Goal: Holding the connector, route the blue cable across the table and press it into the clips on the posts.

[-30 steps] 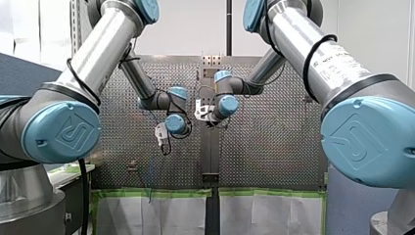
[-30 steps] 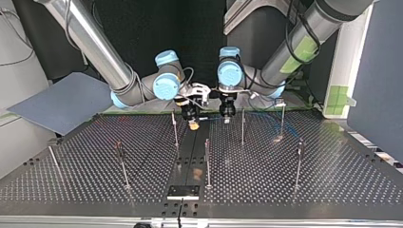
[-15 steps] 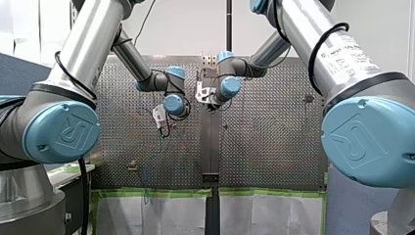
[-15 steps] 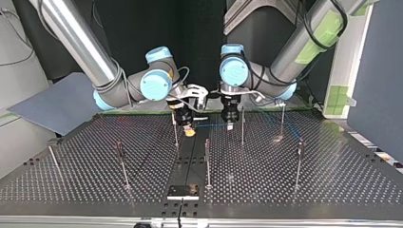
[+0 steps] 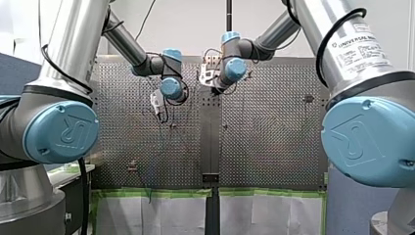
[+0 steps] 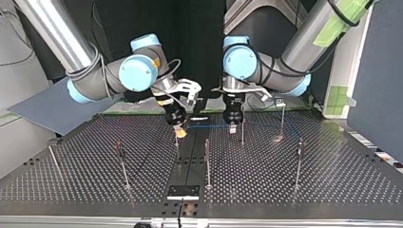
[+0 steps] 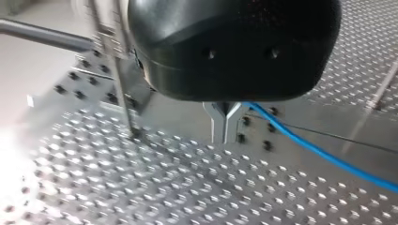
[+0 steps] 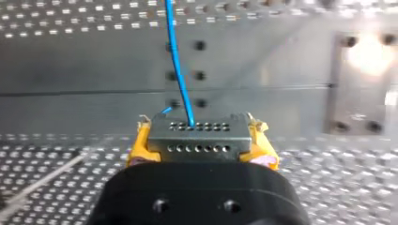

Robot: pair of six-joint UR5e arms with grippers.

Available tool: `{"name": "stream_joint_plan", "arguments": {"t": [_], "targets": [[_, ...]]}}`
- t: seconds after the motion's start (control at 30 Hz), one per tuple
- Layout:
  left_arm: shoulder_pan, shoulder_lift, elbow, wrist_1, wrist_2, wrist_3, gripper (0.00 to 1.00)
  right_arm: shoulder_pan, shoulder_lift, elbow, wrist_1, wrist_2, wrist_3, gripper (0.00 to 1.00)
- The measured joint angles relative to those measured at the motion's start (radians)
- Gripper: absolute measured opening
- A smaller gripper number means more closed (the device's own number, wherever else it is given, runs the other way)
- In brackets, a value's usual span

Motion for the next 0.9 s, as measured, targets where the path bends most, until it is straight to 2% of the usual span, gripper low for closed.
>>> {"name": "stream_joint_plan", "arguments": {"t": [0.47, 0.67, 0.9], "targets": [[0.0, 0.144, 0.0, -0.032, 0.003, -0.004, 0.01, 0.005, -0.143, 0.002, 0.022, 0.001, 0.002, 0.0], [0.006, 0.198, 0.008, 0.002, 0.04, -0.023, 0.01, 0.0, -0.147, 0.002, 0.023, 0.002, 0.004, 0.0], [0.007, 0.149, 0.02, 0.022, 0.102, -0.022, 0.01, -0.002, -0.12, 0.001, 0.022, 0.002, 0.005, 0.0]]}}
